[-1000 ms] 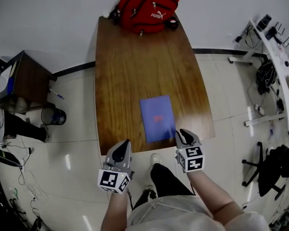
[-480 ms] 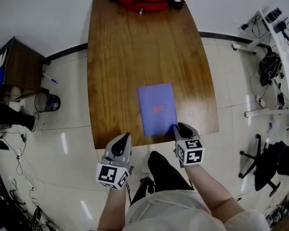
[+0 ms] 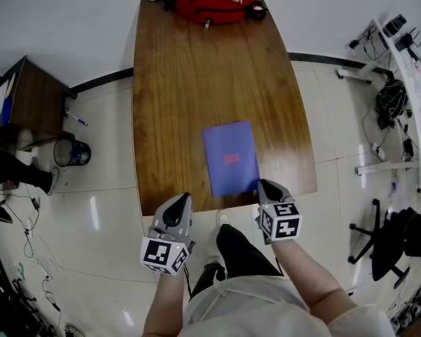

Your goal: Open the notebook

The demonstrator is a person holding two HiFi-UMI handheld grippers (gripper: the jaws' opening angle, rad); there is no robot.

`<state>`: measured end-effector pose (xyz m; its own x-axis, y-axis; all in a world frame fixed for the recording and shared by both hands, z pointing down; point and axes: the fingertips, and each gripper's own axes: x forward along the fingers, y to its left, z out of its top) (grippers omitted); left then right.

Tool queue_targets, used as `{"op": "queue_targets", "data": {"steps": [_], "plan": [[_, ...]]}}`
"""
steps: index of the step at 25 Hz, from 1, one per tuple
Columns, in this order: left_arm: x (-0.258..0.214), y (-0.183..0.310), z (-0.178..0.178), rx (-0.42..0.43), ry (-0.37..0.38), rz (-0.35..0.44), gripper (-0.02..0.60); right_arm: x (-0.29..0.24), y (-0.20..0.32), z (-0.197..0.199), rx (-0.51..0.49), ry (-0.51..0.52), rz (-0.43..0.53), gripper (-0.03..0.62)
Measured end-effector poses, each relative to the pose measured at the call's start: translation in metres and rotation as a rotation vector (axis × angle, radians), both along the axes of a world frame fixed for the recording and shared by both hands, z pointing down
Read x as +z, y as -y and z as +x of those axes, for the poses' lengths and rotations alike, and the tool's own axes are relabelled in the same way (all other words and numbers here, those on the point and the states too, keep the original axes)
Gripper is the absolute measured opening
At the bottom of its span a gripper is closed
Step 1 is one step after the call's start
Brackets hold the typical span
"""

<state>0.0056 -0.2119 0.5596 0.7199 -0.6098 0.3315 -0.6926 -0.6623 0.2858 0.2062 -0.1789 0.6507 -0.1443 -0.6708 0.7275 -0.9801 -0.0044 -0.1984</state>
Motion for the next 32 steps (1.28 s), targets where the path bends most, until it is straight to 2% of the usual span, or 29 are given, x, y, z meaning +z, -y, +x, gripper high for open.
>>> {"op": "queue_targets", "data": {"steps": [8,12,17,25,32], "plan": [[-0.039,-0.017,-0.019,-0.032,-0.011,0.069,0.005,-0.066,0.003,-0.028,-0.03,0.03,0.118,0.014],[-0.061,-0.024,-0.035,-0.069,-0.016,0.114,0.005,-0.092,0.01,-0.061,-0.083,0.053,0.174,0.014],[-0.079,-0.028,-0.072,-0.142,-0.003,0.142,0.005,-0.113,0.029,-0.114,-0.169,0.091,0.226,0.014],[-0.088,-0.038,-0.118,-0.257,0.022,0.149,0.005,-0.12,0.051,-0.197,-0.361,0.136,0.244,0.021],[-0.079,-0.038,-0.144,-0.335,0.037,0.127,0.005,-0.099,0.061,-0.253,-0.489,0.191,0.199,0.02]]}}
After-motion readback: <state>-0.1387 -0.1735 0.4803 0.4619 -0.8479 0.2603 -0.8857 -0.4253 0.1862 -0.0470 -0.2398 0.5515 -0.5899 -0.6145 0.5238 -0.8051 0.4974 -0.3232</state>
